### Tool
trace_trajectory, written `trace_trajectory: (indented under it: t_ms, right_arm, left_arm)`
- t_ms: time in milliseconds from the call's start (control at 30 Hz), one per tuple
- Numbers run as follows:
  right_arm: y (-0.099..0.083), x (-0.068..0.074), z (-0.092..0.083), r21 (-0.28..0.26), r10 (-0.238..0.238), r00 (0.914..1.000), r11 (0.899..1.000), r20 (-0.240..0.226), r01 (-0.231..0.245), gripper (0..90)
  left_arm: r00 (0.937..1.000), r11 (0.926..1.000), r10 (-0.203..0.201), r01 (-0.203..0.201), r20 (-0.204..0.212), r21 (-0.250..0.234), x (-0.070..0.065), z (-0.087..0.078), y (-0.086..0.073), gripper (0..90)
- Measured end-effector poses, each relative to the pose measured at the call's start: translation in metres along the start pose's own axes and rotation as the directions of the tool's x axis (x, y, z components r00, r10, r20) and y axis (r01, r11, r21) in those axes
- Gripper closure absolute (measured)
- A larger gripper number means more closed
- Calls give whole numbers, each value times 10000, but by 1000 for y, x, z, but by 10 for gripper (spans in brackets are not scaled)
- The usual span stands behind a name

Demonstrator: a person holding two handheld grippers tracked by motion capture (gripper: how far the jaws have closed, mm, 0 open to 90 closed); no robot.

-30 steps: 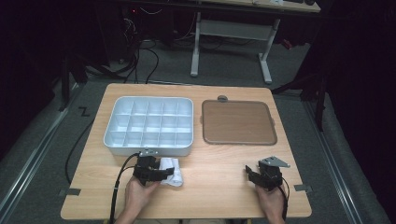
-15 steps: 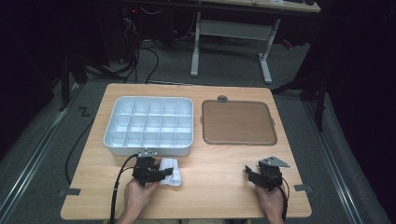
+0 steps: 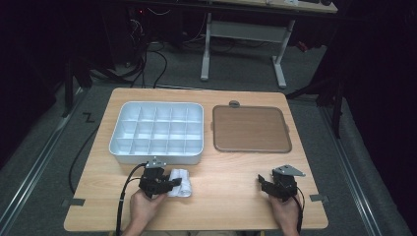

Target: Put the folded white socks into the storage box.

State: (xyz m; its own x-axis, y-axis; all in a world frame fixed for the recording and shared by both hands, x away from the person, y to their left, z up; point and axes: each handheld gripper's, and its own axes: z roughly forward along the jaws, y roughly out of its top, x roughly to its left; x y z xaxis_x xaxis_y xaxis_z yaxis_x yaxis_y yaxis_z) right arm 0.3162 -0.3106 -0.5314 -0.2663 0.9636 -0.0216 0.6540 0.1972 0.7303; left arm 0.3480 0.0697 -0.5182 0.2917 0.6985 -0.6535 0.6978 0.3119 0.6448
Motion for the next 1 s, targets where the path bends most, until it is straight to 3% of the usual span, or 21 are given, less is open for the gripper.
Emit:
trace_trajectory:
  t_ms: [167,767,1000]
  right_arm:
    - [0,0,0,4,15,10000,10000,-13,-15,381]
    - [0,0,0,0,18,10000,10000,-26,-18,380]
    - [0,0,0,0,22,10000,10000,-26,-22,380]
  left_arm:
    - [9992,9991,387,-387,-32,181,-8,-1,3,691]
    - [9992,9990,373,-378,167,250,-13,-8,12,696]
    - [9991,9997,143,-151,389,205,-15,-14,18,697]
